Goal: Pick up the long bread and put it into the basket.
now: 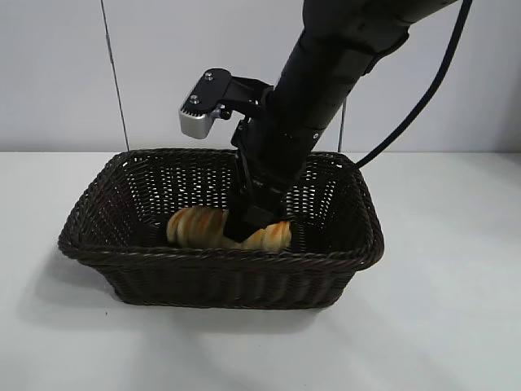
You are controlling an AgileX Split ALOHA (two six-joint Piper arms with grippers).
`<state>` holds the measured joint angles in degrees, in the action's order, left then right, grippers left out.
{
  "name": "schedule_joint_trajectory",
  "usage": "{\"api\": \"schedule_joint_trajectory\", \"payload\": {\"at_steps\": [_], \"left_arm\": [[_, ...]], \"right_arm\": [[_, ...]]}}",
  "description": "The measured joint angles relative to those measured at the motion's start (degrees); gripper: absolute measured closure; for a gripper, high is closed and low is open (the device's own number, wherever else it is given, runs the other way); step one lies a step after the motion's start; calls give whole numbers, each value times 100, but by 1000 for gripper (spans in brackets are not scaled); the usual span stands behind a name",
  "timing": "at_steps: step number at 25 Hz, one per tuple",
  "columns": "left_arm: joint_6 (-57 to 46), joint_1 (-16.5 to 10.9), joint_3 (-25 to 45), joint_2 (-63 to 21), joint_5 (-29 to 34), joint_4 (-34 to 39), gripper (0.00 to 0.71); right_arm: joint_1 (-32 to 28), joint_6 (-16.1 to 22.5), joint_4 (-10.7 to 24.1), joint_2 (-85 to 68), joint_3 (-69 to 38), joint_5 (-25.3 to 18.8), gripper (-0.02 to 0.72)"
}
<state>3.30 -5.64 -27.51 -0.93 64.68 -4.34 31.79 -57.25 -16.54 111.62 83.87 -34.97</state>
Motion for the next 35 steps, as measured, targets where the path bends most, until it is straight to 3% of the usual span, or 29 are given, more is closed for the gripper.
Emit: {"api": "schedule_joint_trajectory", "payload": {"at_steps": [2, 4, 8, 11, 13, 16, 20, 29, 35], "left_arm": [[0, 0, 0, 0, 0, 0, 16], [0, 0, 0, 0, 0, 0, 16], [0, 0, 0, 0, 0, 5, 16], [0, 0, 0, 0, 0, 7, 16], [0, 0, 0, 0, 0, 7, 16], [0, 0, 0, 0, 0, 7, 16], [0, 0, 0, 0, 0, 7, 16], [0, 0, 0, 0, 0, 11, 16], [0, 0, 0, 0, 0, 11, 16]], "right_arm": [[0, 667, 35, -72, 300, -113, 15], [0, 1651, 207, -94, 729, -358, 10], [0, 3566, 871, -94, 1554, -979, 9], [-77, 4531, 1317, -94, 2054, -1400, 9], [-209, 4914, 1483, -94, 2293, -1686, 9], [-554, 5257, 1576, -94, 2564, -2122, 9], [-1202, 5391, 1594, -94, 2780, -2598, 9], [-2851, 5420, 1654, -94, 2822, -3171, 9], [-3379, 5420, 1738, -106, 2822, -3601, 9]]}}
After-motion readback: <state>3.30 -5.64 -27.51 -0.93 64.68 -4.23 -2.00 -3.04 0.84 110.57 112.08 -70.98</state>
